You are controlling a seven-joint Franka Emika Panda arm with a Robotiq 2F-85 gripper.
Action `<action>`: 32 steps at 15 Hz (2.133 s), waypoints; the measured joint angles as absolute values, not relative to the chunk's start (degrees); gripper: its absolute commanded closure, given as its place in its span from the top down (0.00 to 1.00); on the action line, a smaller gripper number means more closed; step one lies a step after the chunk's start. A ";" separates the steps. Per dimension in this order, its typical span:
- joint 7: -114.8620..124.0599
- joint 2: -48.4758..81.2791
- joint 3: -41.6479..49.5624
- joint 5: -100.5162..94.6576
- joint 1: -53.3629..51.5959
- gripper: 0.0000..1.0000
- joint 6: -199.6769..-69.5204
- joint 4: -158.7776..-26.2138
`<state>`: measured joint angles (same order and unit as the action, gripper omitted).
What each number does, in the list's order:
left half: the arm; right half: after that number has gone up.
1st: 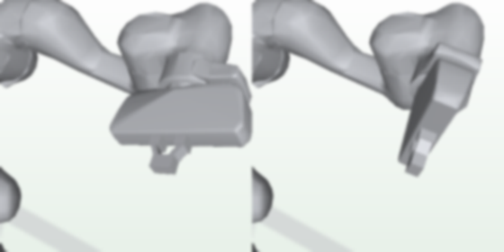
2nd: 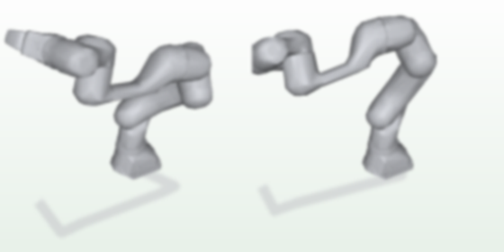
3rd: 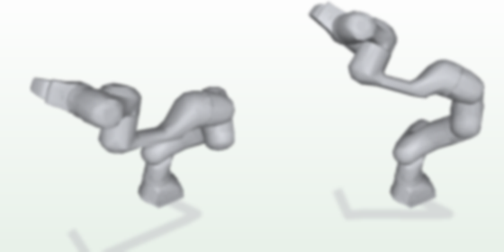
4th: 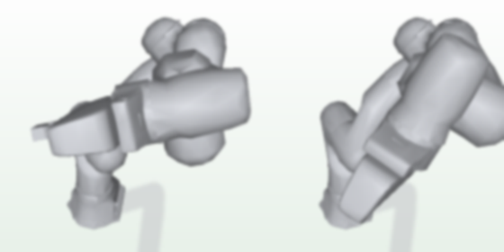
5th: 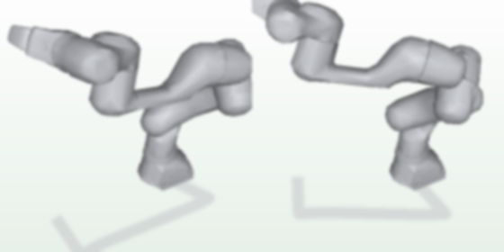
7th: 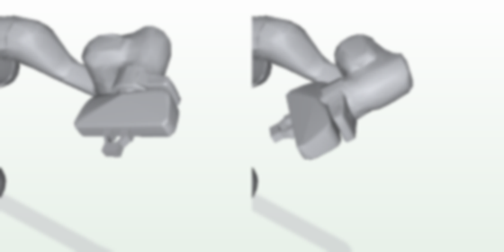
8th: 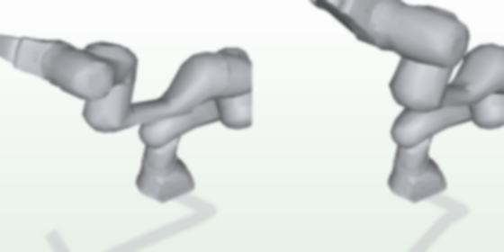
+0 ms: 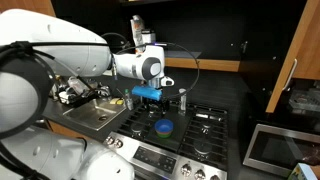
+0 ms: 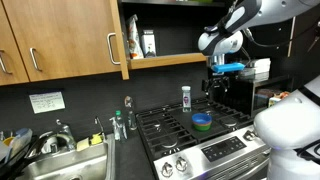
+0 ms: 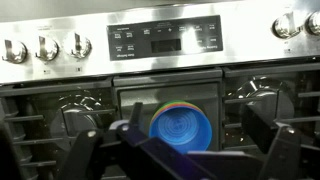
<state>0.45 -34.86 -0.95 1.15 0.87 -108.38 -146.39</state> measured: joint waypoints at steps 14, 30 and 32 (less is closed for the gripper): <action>0.45 -34.86 -0.95 1.15 0.87 1.00 -108.38 -146.39; 5.65 -32.56 -2.99 8.24 -2.62 1.00 -121.67 -147.12; 6.34 -30.81 -3.52 8.18 -2.63 1.00 -123.68 -147.09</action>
